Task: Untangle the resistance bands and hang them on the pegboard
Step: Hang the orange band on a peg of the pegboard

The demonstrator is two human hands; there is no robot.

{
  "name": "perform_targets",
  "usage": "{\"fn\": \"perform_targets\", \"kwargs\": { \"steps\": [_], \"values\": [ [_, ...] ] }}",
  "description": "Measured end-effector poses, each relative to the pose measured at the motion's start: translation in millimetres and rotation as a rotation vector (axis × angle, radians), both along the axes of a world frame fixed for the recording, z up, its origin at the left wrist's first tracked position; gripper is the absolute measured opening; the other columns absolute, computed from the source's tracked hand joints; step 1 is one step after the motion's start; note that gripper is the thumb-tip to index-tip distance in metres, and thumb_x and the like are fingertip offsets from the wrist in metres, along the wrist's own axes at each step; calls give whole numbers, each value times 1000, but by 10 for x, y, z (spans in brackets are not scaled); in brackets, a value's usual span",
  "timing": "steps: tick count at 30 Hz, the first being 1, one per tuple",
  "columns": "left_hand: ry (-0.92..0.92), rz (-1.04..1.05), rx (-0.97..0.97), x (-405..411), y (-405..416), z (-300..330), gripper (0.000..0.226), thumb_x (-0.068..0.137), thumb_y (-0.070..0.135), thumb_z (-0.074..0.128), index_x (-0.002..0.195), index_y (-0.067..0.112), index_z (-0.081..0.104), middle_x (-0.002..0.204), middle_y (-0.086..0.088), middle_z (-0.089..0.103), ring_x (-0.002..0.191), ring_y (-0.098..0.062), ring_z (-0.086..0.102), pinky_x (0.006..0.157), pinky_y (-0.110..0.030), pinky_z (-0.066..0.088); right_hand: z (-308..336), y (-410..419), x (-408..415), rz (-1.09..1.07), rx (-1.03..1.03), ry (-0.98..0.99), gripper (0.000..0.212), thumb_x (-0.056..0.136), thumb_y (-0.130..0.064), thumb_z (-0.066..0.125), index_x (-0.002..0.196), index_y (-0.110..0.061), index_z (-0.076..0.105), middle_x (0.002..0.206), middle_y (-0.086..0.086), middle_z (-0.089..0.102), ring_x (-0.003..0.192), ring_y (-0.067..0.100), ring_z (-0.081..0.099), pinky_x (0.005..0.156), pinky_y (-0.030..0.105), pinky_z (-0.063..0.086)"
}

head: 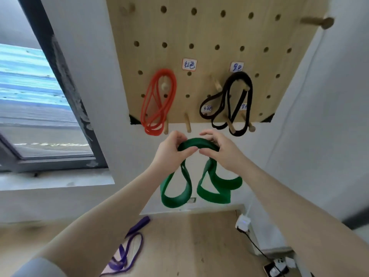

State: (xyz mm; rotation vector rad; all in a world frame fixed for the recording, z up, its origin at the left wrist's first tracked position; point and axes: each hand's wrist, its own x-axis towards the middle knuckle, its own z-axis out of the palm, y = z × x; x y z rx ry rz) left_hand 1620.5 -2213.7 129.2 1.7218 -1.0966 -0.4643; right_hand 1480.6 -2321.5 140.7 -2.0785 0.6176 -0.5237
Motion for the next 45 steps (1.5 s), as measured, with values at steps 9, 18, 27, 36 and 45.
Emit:
{"fn": "perform_targets", "kwargs": {
  "steps": [9, 18, 27, 36, 45],
  "values": [
    [-238, -141, 74, 218, -96, 58, 22, 87, 19, 64, 106, 19, 52, 95, 1, 64, 83, -17, 63, 78, -31, 52, 50, -49, 112, -5, -123, 81, 18, 94, -23, 54, 109, -27, 46, 93, -10, 61, 82, 5, 57, 71, 23, 43],
    [-323, -60, 40, 568, -832, -174, 20, 90, 17, 59, 107, 12, 52, 100, 0, 59, 89, -14, 52, 74, -21, 36, -201, -785, 554, -22, -172, 7, 27, 93, -19, 55, 119, -21, 49, 107, -9, 56, 99, 5, 52, 83, 14, 39],
    [-192, 162, -37, 794, -1417, -431, 15, 92, 10, 53, 99, 20, 45, 95, 6, 55, 85, -8, 52, 75, -21, 39, -416, -1312, 1114, -22, 65, -121, 28, 93, -14, 54, 119, -18, 43, 109, -6, 54, 103, 5, 51, 87, 13, 38],
    [-38, 384, -22, 809, -1694, -738, 14, 93, 14, 51, 100, 23, 44, 101, 4, 54, 93, -11, 54, 83, -20, 44, -854, -1494, 1379, -125, -223, -143, 21, 93, -13, 53, 114, -8, 53, 110, 2, 57, 103, 16, 55, 89, 24, 45],
    [163, 393, 7, 719, -1622, -1091, 53, 94, 18, 50, 141, 13, 26, 135, -2, 43, 125, -13, 42, 101, -21, 29, -1195, -1446, 1138, -223, -287, -147, 48, 92, -18, 57, 137, -11, 43, 142, 10, 41, 134, 20, 35, 110, 27, 28]
  ]
}}
